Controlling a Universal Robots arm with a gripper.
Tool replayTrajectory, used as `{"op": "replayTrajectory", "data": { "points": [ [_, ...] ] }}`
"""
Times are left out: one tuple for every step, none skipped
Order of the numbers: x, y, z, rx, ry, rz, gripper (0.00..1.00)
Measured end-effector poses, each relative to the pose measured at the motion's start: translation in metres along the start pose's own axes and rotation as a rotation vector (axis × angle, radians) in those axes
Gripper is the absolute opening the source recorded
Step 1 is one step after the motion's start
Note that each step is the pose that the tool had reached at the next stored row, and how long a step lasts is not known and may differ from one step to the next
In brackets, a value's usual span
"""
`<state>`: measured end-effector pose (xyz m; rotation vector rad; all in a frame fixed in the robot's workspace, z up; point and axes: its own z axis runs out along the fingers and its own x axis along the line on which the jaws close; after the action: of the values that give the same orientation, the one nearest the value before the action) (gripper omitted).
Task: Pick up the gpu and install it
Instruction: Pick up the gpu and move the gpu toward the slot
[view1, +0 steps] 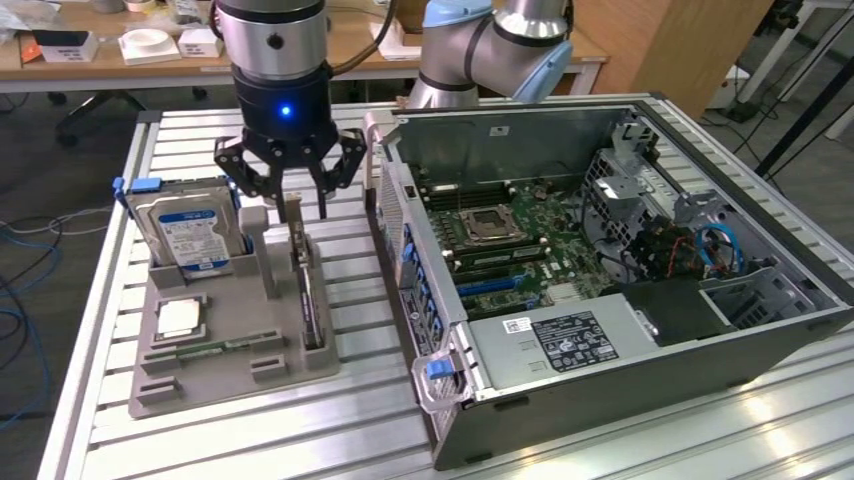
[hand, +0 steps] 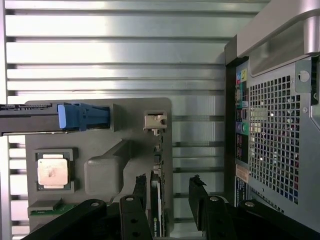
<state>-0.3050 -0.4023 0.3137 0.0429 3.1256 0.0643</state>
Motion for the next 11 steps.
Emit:
{"op": "replayTrajectory", "data": {
  "points": [
    [0.0001,-0.0001,0.0002,0.0000,0.0000,0.000,0.47],
    [0.0002,-0.0001,0.0004,0.0001,0.0001,0.000,0.47],
    [0.0003,-0.0001,0.0006,0.0001,0.0001,0.000,0.47],
    [0.0004,-0.0002,0.0009,0.0000,0.0000,0.000,0.47],
    [0.0006,-0.0002,0.0011,0.0000,0.0000,0.000,0.47],
    [0.0008,-0.0002,0.0014,0.0000,-0.0001,0.000,0.47],
    [0.0010,-0.0002,0.0017,0.0000,-0.0002,0.000,0.47],
    [0.0012,-0.0003,0.0020,0.0000,-0.0003,0.000,0.47],
    [0.0014,-0.0003,0.0023,0.0000,-0.0004,0.000,0.47],
    [0.0017,-0.0003,0.0027,0.0000,-0.0007,0.000,0.47],
    [0.0019,-0.0003,0.0030,0.0000,-0.0008,0.000,0.47]
  ]
}}
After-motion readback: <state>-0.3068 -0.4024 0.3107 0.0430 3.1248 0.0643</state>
